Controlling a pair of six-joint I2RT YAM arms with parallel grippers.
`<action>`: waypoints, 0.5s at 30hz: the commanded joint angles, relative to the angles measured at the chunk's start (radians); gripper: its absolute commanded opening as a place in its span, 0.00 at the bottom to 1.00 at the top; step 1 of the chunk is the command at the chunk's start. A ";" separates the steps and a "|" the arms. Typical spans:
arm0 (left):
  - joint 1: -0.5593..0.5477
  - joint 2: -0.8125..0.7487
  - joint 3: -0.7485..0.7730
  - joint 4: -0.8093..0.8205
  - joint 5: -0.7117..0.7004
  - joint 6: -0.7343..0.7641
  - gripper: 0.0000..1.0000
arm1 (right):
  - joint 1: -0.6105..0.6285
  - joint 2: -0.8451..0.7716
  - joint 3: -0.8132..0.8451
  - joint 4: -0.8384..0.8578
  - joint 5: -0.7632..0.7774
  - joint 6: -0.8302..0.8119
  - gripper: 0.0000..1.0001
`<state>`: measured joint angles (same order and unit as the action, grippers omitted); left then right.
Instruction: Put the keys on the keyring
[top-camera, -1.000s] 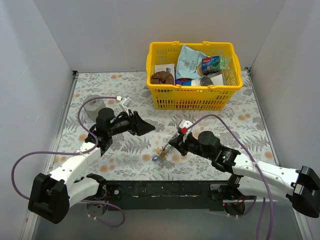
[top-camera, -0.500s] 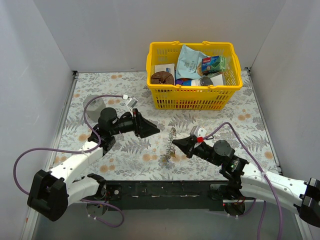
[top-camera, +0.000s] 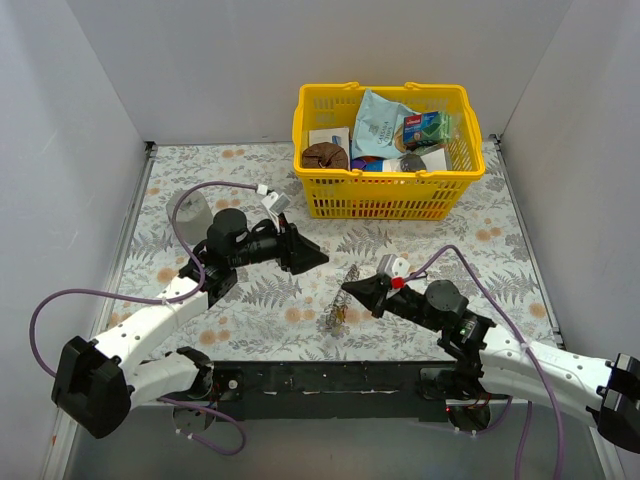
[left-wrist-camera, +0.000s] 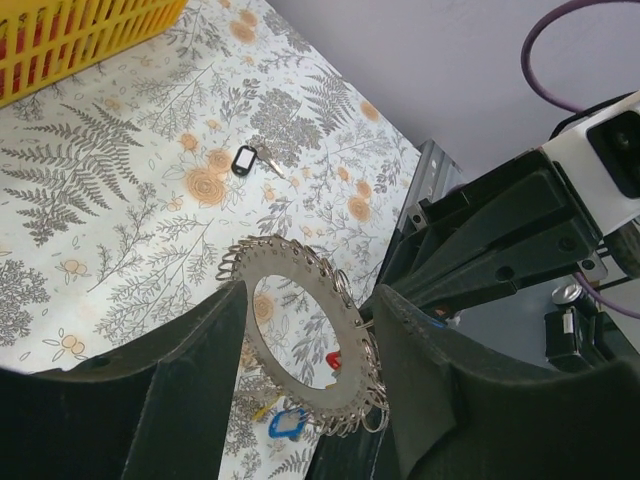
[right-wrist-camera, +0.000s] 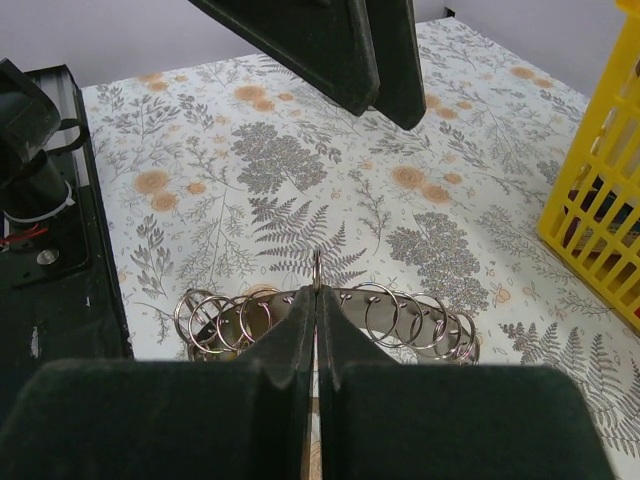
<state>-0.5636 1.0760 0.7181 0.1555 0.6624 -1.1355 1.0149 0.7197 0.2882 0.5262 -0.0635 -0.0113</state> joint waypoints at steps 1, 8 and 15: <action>-0.032 0.002 0.035 -0.053 -0.021 0.071 0.52 | 0.002 0.017 0.062 0.081 -0.028 -0.019 0.01; -0.035 -0.016 0.035 -0.105 -0.113 0.098 0.50 | -0.013 0.069 0.092 0.063 -0.058 -0.013 0.01; -0.035 -0.066 0.024 -0.145 -0.233 0.105 0.50 | -0.065 0.118 0.120 0.054 -0.146 0.028 0.01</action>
<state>-0.5957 1.0664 0.7193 0.0414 0.5171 -1.0538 0.9802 0.8253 0.3359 0.5179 -0.1390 -0.0082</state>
